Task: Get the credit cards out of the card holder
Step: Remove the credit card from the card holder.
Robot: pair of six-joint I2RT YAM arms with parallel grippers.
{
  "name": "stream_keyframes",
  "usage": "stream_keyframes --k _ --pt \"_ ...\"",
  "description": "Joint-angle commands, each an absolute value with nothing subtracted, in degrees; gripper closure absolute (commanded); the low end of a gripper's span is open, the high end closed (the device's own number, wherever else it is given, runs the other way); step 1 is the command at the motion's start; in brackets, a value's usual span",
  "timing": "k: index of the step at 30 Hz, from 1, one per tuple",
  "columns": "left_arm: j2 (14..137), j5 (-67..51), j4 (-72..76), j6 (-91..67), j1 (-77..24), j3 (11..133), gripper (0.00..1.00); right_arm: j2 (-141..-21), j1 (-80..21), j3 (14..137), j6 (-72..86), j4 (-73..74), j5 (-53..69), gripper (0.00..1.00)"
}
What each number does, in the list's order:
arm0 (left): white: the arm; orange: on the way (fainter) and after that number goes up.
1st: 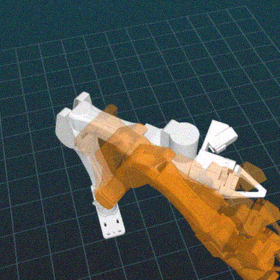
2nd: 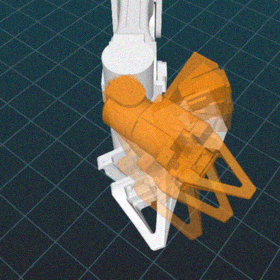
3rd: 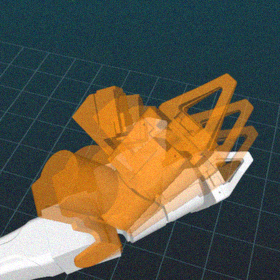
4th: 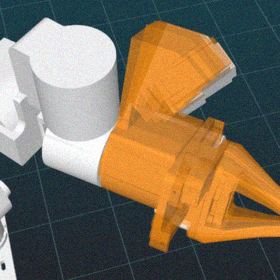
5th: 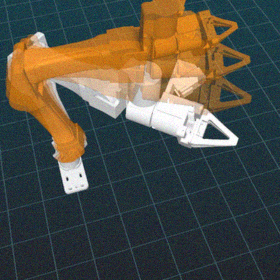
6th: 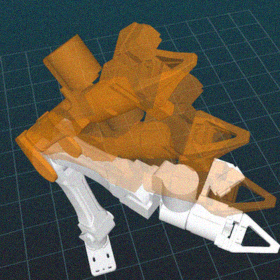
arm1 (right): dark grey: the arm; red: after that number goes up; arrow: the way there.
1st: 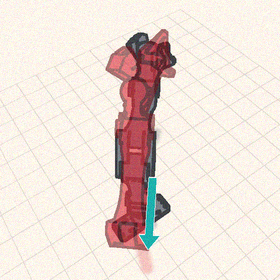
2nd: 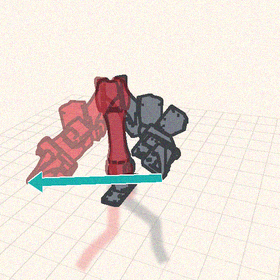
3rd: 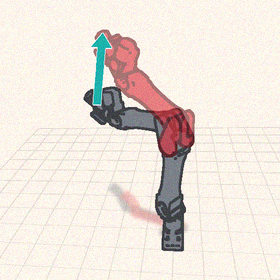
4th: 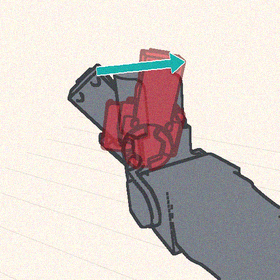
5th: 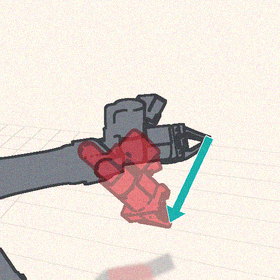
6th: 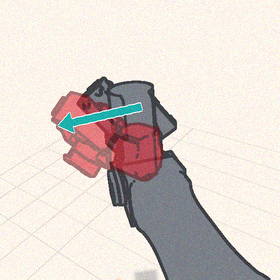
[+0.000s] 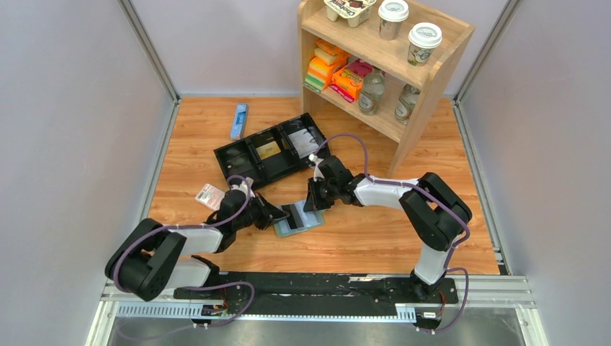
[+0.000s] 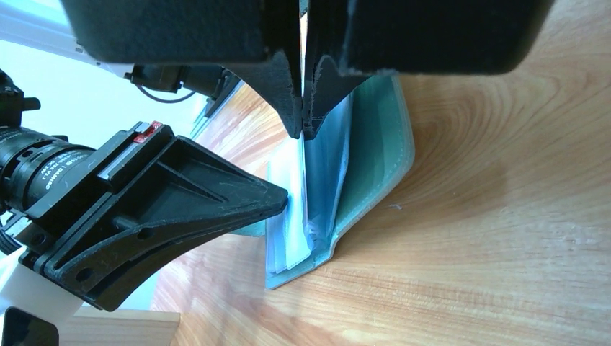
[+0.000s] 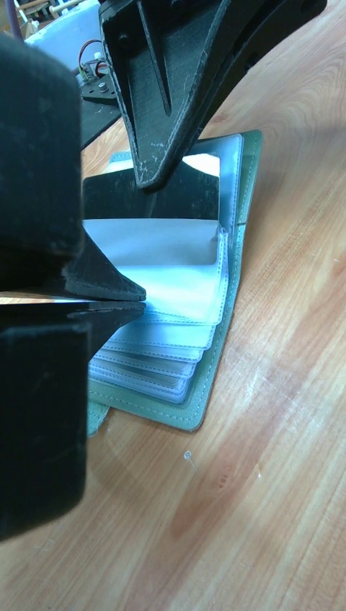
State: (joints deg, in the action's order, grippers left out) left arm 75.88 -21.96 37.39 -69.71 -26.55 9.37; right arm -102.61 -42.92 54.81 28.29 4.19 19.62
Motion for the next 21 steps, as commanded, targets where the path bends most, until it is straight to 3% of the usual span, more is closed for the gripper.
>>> stream_keyframes --k 1,6,10,16,21 --pt "69.80 -19.78 28.15 -65.66 -26.28 11.68 1.00 -105.03 -42.63 53.35 27.16 8.79 15.47 0.99" --pt "61.62 -14.87 6.64 -57.24 -26.19 17.65 1.00 -104.15 -42.63 53.70 26.98 9.05 15.21 0.99" --pt "57.14 -13.19 -2.52 -52.22 -26.28 20.04 1.00 -103.19 -42.63 54.58 26.72 9.49 15.38 0.99" --pt "51.87 -12.30 -9.05 -43.43 -26.28 24.16 1.00 -100.20 -42.63 56.51 26.54 11.07 15.64 0.95" --pt "48.61 -12.48 -13.17 -33.16 -26.28 28.99 1.00 -95.37 -42.63 58.88 26.46 13.18 15.12 0.86"
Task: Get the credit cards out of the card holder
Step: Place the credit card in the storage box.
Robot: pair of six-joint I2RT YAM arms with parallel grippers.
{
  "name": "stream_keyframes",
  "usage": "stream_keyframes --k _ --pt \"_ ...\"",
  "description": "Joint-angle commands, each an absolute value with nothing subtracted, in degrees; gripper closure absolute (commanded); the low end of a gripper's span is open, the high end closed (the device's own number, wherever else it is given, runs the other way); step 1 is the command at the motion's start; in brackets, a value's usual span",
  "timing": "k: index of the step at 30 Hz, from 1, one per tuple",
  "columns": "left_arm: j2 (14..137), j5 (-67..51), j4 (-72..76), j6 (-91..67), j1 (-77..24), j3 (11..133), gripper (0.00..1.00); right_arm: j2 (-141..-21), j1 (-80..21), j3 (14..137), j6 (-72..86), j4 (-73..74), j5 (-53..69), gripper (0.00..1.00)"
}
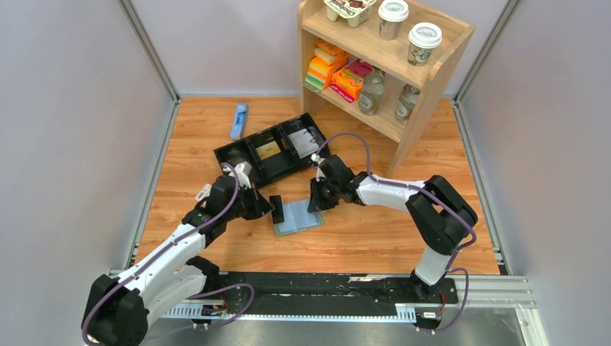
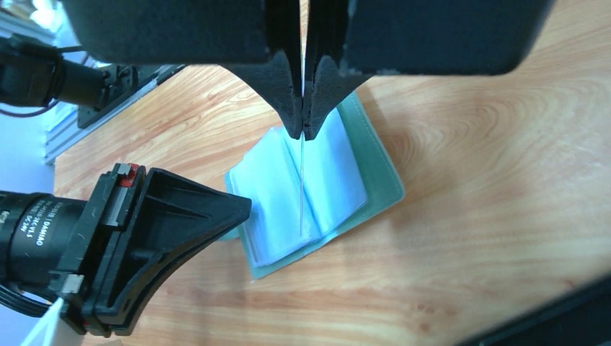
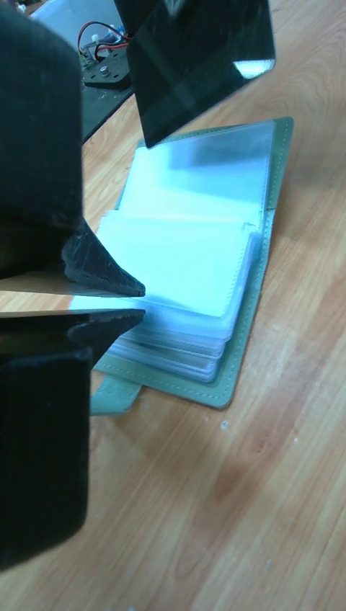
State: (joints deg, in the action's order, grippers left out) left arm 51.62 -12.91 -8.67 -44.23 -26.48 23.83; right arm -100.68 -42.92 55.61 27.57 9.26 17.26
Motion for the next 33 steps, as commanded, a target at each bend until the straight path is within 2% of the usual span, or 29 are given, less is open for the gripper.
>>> stream_keyframes --k 1,5,7,12,15,19,27,33 --pt "47.56 -12.57 -13.53 -31.92 -26.37 29.61 1.00 -94.06 -42.63 59.23 26.54 13.53 15.03 0.82" --pt "44.39 -13.19 -15.37 -22.61 -27.15 33.74 1.00 -88.08 -42.63 59.77 27.07 13.89 13.01 0.70" --pt "43.42 -10.91 -16.95 -19.01 -28.81 35.67 1.00 -84.65 -42.63 59.77 27.94 14.06 11.52 0.59" --pt "44.90 2.68 -19.33 -11.44 -37.69 41.39 1.00 -76.04 -42.54 59.33 33.20 14.50 6.87 0.31" --pt "47.36 10.88 -18.64 -6.00 -45.76 44.03 1.00 -71.56 -42.54 59.06 38.91 14.50 5.36 0.22" --pt "49.65 19.58 -15.39 -0.19 -52.27 45.17 1.00 -68.74 -42.54 58.97 45.69 14.41 5.36 0.19" --pt "56.68 30.13 -10.03 10.98 -63.27 47.72 1.00 -68.46 -42.54 57.83 54.66 10.81 6.50 0.19" --pt "59.94 32.34 -6.42 14.85 -66.44 48.25 1.00 -71.71 -42.54 57.57 57.47 9.67 9.40 0.22"
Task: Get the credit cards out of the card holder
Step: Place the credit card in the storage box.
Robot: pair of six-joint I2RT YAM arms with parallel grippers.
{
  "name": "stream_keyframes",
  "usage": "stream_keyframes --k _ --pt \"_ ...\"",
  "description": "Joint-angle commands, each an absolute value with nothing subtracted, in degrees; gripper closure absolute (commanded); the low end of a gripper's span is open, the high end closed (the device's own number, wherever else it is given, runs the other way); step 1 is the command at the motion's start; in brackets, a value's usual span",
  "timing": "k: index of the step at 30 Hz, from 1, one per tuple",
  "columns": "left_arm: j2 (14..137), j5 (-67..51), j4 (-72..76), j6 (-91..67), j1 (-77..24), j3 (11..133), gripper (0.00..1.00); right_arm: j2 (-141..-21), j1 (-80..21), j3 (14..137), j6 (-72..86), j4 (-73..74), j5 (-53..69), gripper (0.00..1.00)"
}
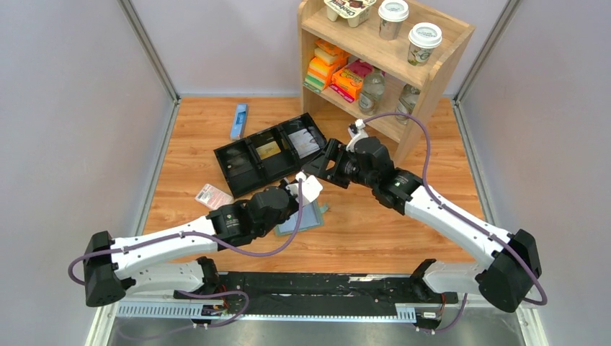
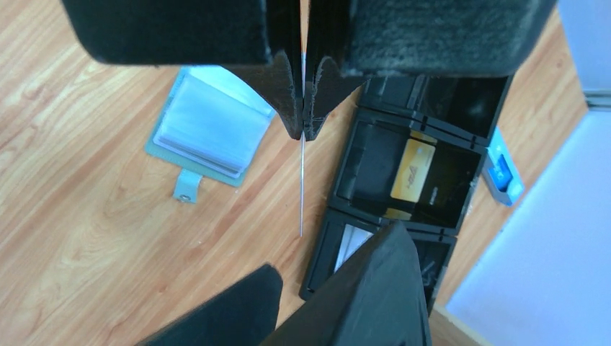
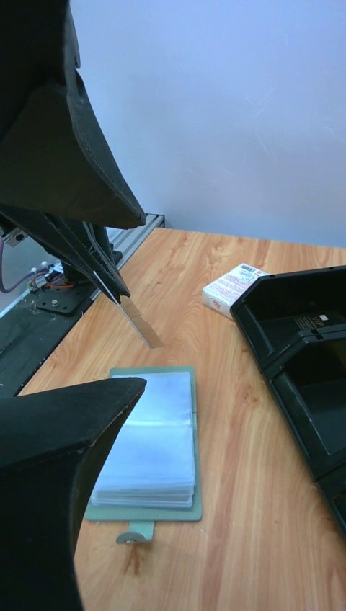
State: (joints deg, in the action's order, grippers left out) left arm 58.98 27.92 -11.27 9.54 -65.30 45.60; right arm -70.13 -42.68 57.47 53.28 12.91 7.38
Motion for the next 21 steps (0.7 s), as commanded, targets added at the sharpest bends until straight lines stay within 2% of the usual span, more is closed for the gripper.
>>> stream_keyframes --k 1,4,8,13,16,18,21 --pt "60.46 32.43 -5.81 15.55 -66.79 48.43 1.00 -72.24 -42.54 57.31 57.92 9.32 9.93 0.23" --pt "61.34 32.69 -4.49 16.52 -67.32 48.69 1.00 -73.47 -42.54 56.52 59.41 7.39 12.03 0.30" --pt "62.84 33.40 -3.87 17.75 -68.29 49.04 1.00 -74.62 -42.54 55.99 60.29 6.24 13.27 0.44" --pt "63.63 34.10 -4.22 17.76 -68.82 49.13 1.00 -75.06 -42.45 55.55 60.56 5.71 13.18 0.68" --pt "63.20 35.24 -4.74 16.35 -68.82 48.69 1.00 -75.06 -42.01 54.85 60.38 5.36 13.45 0.86" --pt "62.67 35.86 -5.62 15.30 -68.82 48.52 0.94 -74.71 -41.40 53.80 60.47 4.66 13.53 1.00" --pt "61.79 37.35 -6.15 12.93 -68.82 48.17 0.78 -73.92 -40.17 51.51 60.47 1.33 14.24 1.00"
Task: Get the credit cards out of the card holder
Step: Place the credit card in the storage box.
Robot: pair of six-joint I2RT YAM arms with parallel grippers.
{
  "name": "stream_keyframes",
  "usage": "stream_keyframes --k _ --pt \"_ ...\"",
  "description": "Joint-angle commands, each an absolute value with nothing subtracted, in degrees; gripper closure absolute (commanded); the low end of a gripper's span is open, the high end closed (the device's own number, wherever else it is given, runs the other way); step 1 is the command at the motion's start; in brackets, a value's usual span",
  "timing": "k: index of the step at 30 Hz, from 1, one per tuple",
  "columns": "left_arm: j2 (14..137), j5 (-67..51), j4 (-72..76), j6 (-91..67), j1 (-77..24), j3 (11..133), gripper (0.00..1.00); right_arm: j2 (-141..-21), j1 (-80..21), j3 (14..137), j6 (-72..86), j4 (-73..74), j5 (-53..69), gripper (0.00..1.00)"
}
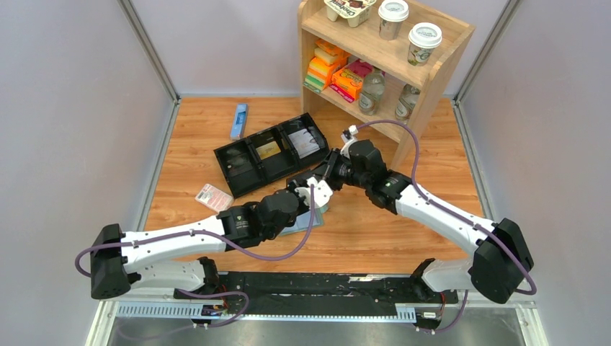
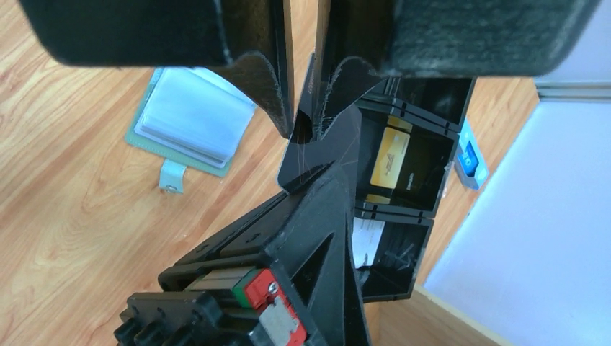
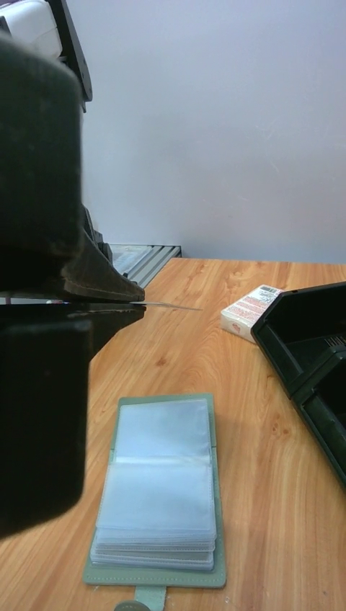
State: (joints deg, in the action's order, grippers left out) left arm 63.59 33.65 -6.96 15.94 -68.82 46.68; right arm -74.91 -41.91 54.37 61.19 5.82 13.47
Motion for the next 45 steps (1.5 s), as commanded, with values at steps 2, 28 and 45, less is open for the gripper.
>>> stream_keyframes --k 2,28,45 --pt "60.39 37.01 -5.71 11.08 -68.64 47.11 0.61 -73.39 -39.12 49.32 60.47 -2.60 14.85 1.00" --pt "51.76 -19.07 34.89 -53.96 -30.76 23.20 0.10 -69.78 -34.01 30.06 60.55 -47.01 24.96 1.00" --pt "59.42 -23.03 46.14 -61.17 -30.76 22.94 0.82 -73.56 -34.01 29.97 63.02 -54.93 29.26 1.00"
